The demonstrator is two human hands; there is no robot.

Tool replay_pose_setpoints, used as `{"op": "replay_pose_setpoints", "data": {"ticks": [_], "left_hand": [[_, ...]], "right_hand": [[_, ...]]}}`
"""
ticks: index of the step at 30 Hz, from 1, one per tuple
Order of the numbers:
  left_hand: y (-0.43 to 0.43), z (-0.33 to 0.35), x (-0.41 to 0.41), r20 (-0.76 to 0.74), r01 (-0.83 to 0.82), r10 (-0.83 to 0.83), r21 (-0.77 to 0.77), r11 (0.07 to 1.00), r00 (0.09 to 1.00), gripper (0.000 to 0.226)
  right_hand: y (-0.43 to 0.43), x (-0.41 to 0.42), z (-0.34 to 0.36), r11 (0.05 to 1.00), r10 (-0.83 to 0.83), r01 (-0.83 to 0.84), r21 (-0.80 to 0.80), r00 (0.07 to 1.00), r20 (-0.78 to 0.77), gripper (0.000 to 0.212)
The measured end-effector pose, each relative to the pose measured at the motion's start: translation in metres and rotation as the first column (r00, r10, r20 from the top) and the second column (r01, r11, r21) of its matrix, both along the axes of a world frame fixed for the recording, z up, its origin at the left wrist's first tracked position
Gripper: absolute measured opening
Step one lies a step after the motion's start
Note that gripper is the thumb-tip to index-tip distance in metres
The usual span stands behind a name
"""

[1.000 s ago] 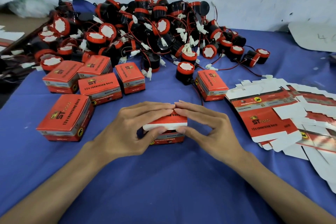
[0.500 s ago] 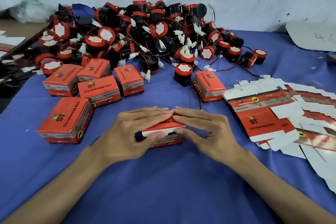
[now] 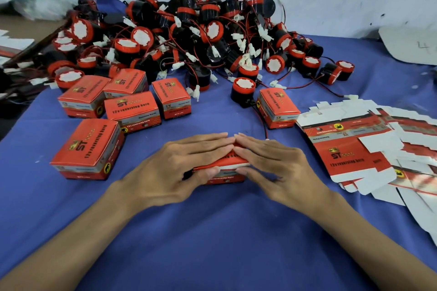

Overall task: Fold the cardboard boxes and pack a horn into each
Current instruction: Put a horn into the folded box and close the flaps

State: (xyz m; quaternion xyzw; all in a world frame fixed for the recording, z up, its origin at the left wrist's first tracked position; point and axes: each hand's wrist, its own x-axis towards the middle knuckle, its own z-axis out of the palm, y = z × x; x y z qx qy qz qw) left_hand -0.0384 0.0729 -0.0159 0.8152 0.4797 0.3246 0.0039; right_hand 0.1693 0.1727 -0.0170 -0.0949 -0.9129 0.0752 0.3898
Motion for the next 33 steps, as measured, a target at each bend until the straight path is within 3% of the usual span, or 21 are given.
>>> {"op": "replay_pose_setpoints", "data": {"ticks": [6, 11, 13, 14, 15, 16, 18, 20, 24, 27, 29, 31, 33], "left_hand": [[0.001, -0.003, 0.007, -0.15, -0.067, 0.09, 0.154, 0.986, 0.985, 0.039], [0.0, -0.003, 0.01, -0.202, -0.126, 0.187, 0.283, 0.951, 0.961, 0.034], [0.001, -0.003, 0.009, -0.217, -0.221, 0.302, 0.332, 0.917, 0.928, 0.032], [0.002, -0.003, 0.007, -0.219, -0.298, 0.386, 0.347, 0.889, 0.896, 0.031], [0.003, -0.002, 0.004, -0.218, -0.392, 0.48, 0.347, 0.852, 0.85, 0.032], [0.004, -0.001, 0.0, -0.218, -0.493, 0.573, 0.329, 0.805, 0.79, 0.033], [0.004, 0.001, -0.009, -0.228, -0.652, 0.699, 0.253, 0.715, 0.678, 0.041], [0.004, 0.004, -0.013, -0.238, -0.69, 0.715, 0.194, 0.698, 0.657, 0.05], [0.004, 0.007, -0.001, -0.159, -0.564, 0.608, 0.249, 0.787, 0.778, 0.046], [0.003, 0.009, 0.011, -0.089, -0.44, 0.478, 0.271, 0.856, 0.874, 0.041], [0.002, 0.009, 0.016, -0.001, -0.385, 0.399, 0.262, 0.885, 0.917, 0.038], [0.001, 0.014, 0.018, 0.195, -0.366, 0.332, 0.179, 0.913, 0.923, 0.037], [-0.002, 0.024, 0.021, 0.525, -0.295, 0.263, -0.023, 0.955, 0.81, 0.04]], "right_hand": [[-0.005, 0.0, -0.007, 0.965, -0.075, 0.058, 0.257, 0.996, 0.058, 0.029], [-0.002, 0.004, 0.002, 0.97, -0.091, 0.059, 0.234, 0.987, 0.131, 0.034], [0.005, 0.008, 0.01, 0.948, -0.264, 0.224, 0.225, 0.95, 0.166, 0.045], [0.01, 0.01, 0.013, 0.898, -0.427, 0.387, 0.211, 0.882, 0.199, 0.054], [0.017, 0.014, 0.016, 0.796, -0.606, 0.571, 0.202, 0.746, 0.276, 0.064], [0.024, 0.018, 0.02, 0.657, -0.732, 0.727, 0.199, 0.551, 0.402, 0.074], [0.037, 0.028, 0.024, 0.419, -0.766, 0.878, 0.232, 0.204, 0.609, 0.081], [0.043, 0.036, 0.024, 0.369, -0.767, 0.87, 0.328, 0.085, 0.636, 0.063], [0.036, 0.031, 0.029, 0.452, -0.812, 0.82, 0.351, 0.215, 0.542, 0.02], [0.03, 0.034, 0.041, 0.45, -0.839, 0.853, 0.263, 0.304, 0.45, 0.014], [0.03, 0.046, 0.056, 0.465, -0.876, 0.869, 0.17, 0.423, 0.234, 0.016], [0.026, 0.056, 0.076, 0.563, -0.826, 0.826, -0.015, 0.563, -0.016, 0.019], [0.019, 0.052, 0.087, 0.72, -0.686, 0.694, -0.017, 0.707, -0.172, 0.032]]}}
